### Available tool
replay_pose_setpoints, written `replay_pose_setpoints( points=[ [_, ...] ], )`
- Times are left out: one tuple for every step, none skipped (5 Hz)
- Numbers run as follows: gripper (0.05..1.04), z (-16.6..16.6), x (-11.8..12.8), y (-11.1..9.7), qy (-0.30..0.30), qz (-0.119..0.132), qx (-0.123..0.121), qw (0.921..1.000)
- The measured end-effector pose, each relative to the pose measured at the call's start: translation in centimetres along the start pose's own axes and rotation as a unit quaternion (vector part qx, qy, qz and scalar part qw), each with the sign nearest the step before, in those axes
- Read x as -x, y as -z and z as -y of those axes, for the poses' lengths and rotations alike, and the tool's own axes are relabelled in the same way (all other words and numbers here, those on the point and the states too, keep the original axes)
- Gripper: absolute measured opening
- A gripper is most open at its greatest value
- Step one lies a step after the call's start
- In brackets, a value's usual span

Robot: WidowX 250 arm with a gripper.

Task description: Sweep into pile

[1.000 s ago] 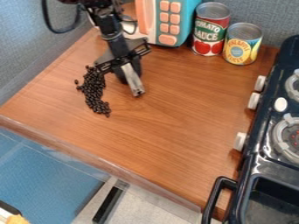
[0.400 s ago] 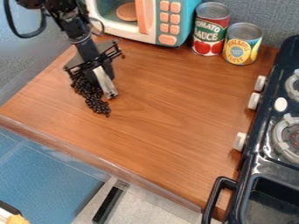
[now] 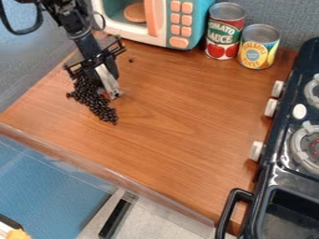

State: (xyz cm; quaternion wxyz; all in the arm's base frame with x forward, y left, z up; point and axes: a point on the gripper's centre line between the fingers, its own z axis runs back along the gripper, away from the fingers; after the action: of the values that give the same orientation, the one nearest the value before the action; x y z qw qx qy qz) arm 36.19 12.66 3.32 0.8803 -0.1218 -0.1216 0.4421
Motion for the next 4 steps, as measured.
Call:
replay_pose_setpoints(
  points=[
    [0.383,2.0,0.1,-0.3,0.009,-0.001,0.012,0.9999],
    [0.383,3.4,-0.3,-0.8,0.014,0.011,0.018,0.9997],
    [0.383,4.9,-0.7,-0.3,0.016,0.020,0.018,0.9995],
    [0.383,5.4,-0.8,0.7,0.015,0.020,0.011,0.9996]
  ],
)
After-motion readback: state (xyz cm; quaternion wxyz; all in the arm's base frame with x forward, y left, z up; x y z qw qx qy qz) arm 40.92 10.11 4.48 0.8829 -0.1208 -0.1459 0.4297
